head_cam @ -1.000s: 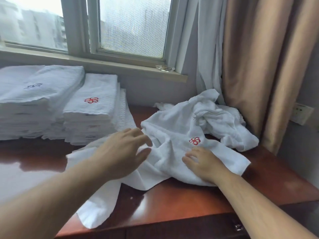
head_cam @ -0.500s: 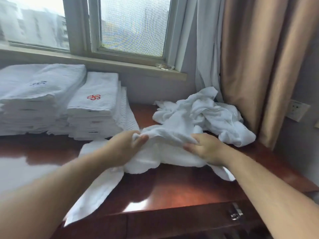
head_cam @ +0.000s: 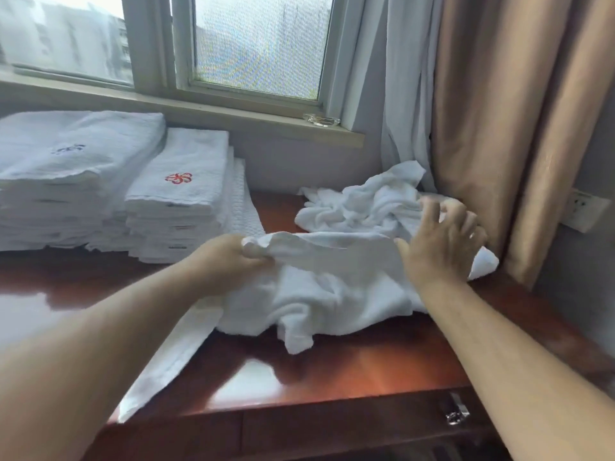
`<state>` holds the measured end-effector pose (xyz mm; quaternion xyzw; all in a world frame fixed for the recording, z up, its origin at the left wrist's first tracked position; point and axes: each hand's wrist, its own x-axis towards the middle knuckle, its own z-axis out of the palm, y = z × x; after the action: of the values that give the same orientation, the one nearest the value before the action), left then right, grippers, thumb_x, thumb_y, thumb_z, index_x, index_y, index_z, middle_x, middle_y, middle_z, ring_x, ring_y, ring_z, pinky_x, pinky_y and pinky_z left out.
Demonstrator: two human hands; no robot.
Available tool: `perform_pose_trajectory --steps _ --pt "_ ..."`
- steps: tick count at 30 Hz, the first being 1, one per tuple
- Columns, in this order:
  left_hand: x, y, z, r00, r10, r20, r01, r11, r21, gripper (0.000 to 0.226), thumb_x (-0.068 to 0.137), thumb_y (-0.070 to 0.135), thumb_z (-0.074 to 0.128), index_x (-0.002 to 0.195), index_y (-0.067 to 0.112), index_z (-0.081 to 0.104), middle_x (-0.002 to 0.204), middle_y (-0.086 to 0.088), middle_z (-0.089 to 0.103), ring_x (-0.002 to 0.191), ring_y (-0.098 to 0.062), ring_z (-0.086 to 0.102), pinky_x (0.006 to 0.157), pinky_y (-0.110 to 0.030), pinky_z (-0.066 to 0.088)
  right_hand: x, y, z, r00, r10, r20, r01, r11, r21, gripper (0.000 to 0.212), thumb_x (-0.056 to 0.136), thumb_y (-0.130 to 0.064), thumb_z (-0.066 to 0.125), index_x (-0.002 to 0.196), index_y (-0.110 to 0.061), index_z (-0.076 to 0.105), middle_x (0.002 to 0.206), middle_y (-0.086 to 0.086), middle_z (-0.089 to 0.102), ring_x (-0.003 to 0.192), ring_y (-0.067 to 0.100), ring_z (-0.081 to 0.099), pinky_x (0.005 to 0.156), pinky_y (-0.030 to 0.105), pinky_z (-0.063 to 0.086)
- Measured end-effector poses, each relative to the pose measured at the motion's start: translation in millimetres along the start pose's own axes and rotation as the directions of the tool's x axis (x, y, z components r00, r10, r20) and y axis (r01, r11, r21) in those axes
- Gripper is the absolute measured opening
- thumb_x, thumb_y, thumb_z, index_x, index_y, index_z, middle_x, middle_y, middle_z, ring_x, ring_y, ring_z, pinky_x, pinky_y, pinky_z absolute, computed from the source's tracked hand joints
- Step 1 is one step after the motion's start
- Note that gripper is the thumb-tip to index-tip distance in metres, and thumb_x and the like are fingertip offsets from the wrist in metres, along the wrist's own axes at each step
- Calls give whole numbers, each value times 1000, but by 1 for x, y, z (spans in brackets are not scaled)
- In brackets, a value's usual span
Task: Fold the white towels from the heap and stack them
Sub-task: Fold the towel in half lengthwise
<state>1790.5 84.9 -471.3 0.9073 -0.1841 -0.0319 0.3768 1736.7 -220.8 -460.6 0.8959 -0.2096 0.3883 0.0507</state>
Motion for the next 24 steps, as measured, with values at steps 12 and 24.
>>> perform_pose_trajectory --steps 12,24 --pt "-9 -6 60 986 141 95 -169 849 501 87 73 89 15 133 37 50 139 5 54 130 -19 49 105 -41 40 -61 3 27 623 -424 657 89 873 479 87 74 -65 76 148 -28 47 146 -12 48 140 11 40 117 34 31" --pt "17 -21 42 966 252 -65 -183 835 519 42 103 49 29 97 24 62 92 -7 69 94 -31 63 79 -36 43 34 0 4 974 -186 127 163 972 169 13 90 -37 69 97 -26 72 103 2 66 105 32 59 85 43 42"
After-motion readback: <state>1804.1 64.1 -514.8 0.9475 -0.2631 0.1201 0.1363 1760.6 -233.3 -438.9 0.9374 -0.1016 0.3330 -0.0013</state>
